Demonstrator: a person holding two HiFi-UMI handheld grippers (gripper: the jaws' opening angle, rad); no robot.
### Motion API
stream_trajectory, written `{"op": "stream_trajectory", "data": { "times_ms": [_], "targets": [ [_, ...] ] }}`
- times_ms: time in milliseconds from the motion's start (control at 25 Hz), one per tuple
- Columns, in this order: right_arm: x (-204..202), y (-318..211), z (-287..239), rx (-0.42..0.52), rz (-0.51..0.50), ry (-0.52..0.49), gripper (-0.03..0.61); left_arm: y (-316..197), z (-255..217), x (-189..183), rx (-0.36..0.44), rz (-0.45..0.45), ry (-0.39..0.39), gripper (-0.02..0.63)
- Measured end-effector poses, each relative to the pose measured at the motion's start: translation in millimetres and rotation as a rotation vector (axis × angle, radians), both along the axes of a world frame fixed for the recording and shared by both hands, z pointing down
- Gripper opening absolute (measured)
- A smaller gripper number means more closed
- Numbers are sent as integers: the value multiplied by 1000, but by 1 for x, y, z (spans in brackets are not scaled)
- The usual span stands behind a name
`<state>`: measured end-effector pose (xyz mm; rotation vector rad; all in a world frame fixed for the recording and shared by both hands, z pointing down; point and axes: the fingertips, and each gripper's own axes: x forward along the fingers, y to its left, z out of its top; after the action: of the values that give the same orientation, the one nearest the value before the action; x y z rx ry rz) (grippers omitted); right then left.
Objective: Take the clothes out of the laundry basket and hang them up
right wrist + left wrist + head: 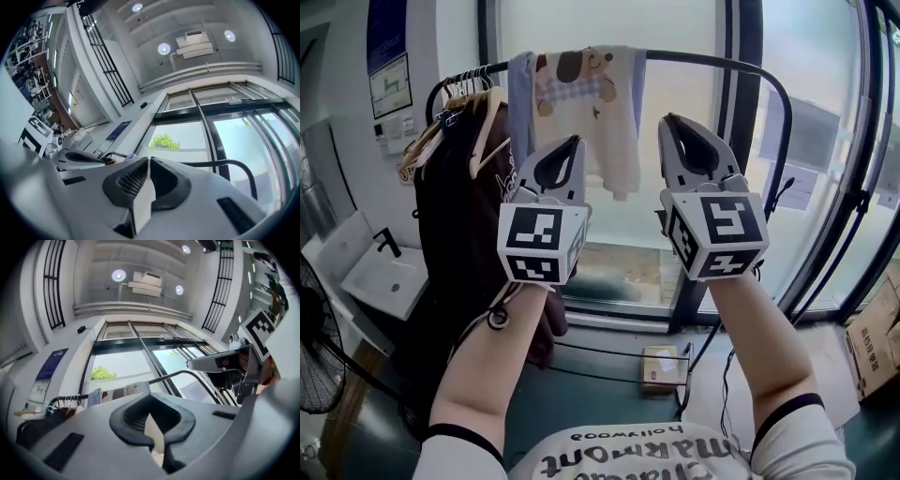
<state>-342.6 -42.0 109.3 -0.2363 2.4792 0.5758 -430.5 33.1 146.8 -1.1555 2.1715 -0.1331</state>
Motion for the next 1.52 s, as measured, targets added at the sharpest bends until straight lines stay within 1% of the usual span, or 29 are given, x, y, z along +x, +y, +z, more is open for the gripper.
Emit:
{"op": "stream_trajectory", "data": {
  "times_ms": [120,240,320,520,640,800,920,1000,1120,1280,1360,1520],
  "targets": [
    [12,14,19,-58,-4,17,40,4,27,10,-39,38,38,9],
    [24,33,36,-87,6,19,40,18,45,19,-47,89,91,9],
    [34,47,52,-103,15,27,40,29,55,32,-48,133,110,9],
    [63,75,97,-118,50,67,40,49,86,81,-49,300,122,9],
    [81,85,119,-151,66,96,40,51,104,108,-59,398,156,9],
    [118,85,132,-178,113,76,40,41,117,144,-42,496,200,9],
    [157,71,144,-220,168,69,40,28,128,178,-29,570,245,9],
    [186,57,151,-253,213,62,40,15,132,201,-41,634,276,9],
    [230,34,158,-299,279,42,40,-5,137,236,-70,707,285,9],
    [297,5,176,-315,390,61,40,-31,150,288,-74,799,335,9],
    [341,-6,189,-333,458,76,40,-46,163,325,-93,865,357,9],
    [435,-18,216,-380,575,71,40,-75,191,420,-155,1036,382,9]
  ]
}}
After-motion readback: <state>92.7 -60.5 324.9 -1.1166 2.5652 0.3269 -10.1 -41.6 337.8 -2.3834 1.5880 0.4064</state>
